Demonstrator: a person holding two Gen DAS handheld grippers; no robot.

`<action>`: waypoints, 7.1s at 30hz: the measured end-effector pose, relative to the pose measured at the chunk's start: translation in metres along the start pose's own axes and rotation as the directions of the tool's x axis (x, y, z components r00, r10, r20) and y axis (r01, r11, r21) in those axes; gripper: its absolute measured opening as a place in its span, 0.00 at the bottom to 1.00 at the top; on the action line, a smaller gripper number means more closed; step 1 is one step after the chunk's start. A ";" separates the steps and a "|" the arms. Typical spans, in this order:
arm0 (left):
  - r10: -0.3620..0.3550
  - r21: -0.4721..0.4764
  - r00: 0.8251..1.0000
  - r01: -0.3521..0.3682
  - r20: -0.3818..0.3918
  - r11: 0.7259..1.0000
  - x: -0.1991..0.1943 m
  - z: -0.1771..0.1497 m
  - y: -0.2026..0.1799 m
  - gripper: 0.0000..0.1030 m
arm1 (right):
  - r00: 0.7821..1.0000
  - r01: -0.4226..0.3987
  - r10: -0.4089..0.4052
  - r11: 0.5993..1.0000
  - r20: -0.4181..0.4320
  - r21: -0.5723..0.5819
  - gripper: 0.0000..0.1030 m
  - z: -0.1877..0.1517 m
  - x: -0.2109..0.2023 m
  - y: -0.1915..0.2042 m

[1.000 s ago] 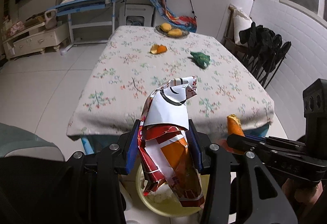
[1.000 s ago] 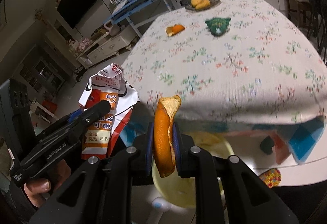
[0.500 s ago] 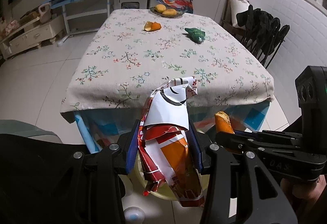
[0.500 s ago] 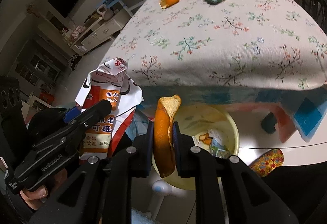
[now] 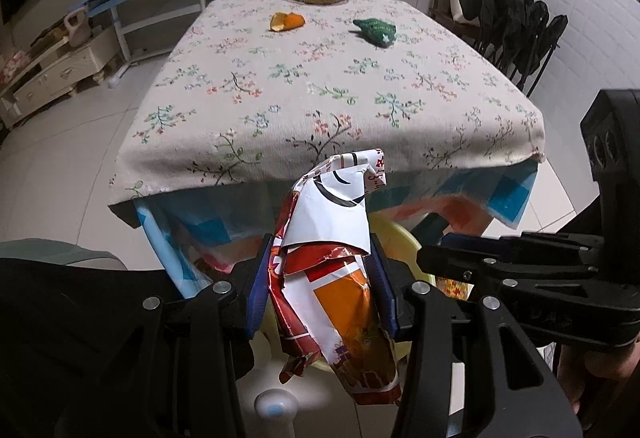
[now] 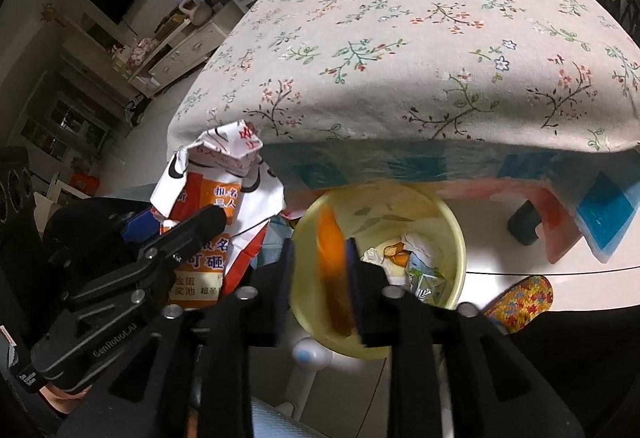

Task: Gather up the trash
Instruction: 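Open the right tool to drop the orange peel into the basin, then open the left tool to drop the chip bag into the basin, then move both tools back over the table toward the green pouch and small peel, then grasp the green plush pouch with the right tool, then grasp the small orange peel with the left tool, then carry the pouch and peel with both tools down toward the yellow basin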

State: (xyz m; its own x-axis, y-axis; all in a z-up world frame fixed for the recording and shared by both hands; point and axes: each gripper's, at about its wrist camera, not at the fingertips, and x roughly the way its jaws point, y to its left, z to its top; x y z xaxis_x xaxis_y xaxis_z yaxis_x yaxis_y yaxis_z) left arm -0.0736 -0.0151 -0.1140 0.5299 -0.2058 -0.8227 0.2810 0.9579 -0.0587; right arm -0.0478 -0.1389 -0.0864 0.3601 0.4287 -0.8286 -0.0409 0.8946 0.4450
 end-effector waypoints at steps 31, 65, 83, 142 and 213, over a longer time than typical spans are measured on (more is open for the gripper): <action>0.144 -0.124 0.976 -0.124 0.162 0.984 -0.026 0.012 0.019 0.79 | 0.964 0.117 -0.112 0.993 0.242 -0.008 0.59 0.008 -0.041 0.001; 0.163 -0.149 0.938 -0.122 0.306 0.981 -0.021 0.121 0.046 0.90 | 0.924 0.196 -0.162 0.978 0.347 -0.067 0.69 0.102 -0.052 -0.006; 0.137 -0.119 0.960 -0.111 0.244 0.987 0.051 0.209 0.065 0.90 | 0.933 0.210 -0.191 0.977 0.304 -0.030 0.69 0.194 -0.014 -0.040; 0.042 0.090 0.999 -0.041 -0.001 0.995 0.205 0.279 0.042 0.52 | 0.975 0.173 -0.157 0.981 0.158 -0.094 0.36 0.237 0.049 -0.059; 0.103 -0.094 0.973 -0.085 0.206 0.992 0.019 0.132 0.051 0.19 | 0.943 0.097 -0.066 0.992 0.327 -0.081 0.34 0.119 -0.034 -0.018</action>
State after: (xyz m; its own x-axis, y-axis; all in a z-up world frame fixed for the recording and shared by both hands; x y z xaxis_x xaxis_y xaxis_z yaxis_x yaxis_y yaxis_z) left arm 0.0564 0.0040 -0.0578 0.7095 -0.1428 -0.6901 0.1587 0.9865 -0.0410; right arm 0.0514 -0.1844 -0.0255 0.6467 0.3040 -0.6996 -0.0807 0.9393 0.3335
